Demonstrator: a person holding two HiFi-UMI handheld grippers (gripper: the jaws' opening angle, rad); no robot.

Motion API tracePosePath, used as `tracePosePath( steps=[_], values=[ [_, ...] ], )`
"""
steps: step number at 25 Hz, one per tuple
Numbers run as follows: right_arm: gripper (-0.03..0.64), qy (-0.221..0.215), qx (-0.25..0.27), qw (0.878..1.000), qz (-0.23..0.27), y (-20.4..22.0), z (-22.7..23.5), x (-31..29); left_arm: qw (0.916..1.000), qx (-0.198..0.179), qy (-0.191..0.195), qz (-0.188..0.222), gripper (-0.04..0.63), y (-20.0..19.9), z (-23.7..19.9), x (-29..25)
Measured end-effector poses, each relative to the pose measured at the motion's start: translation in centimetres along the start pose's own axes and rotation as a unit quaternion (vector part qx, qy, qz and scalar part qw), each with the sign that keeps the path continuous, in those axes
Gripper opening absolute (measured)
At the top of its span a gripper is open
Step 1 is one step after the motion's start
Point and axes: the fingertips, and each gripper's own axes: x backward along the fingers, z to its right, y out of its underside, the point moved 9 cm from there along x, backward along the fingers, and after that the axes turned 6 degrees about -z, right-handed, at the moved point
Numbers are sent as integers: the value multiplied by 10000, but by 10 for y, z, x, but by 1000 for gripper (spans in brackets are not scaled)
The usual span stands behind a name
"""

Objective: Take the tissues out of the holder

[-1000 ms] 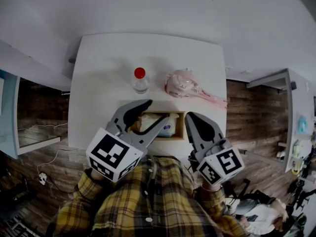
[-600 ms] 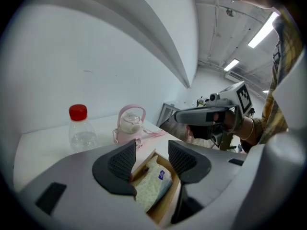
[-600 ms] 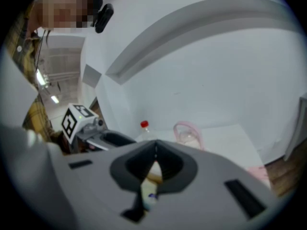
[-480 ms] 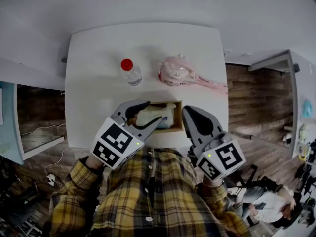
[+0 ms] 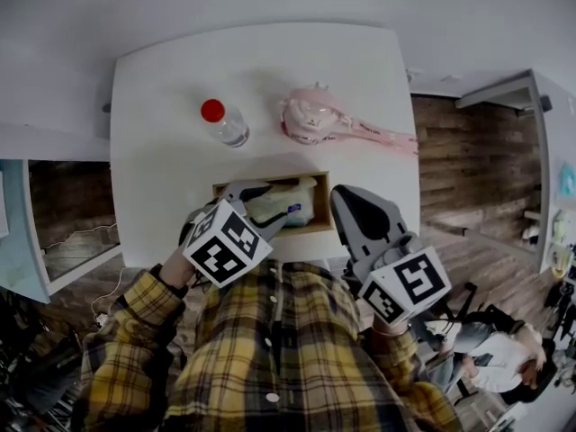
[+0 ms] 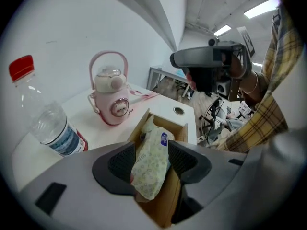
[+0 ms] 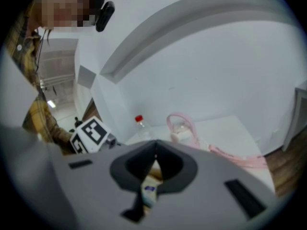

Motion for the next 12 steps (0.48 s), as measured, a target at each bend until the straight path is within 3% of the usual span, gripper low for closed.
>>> tracePosePath(
  steps=[8, 12],
  values=[
    [12, 71, -124, 9999, -14, 5, 7, 1, 9938, -765, -182, -788, 201, 5, 4, -28],
    [12, 122, -183, 9998, -20, 9, 11, 3, 9906, -693, -32, -1176, 201, 12, 7, -45]
  ],
)
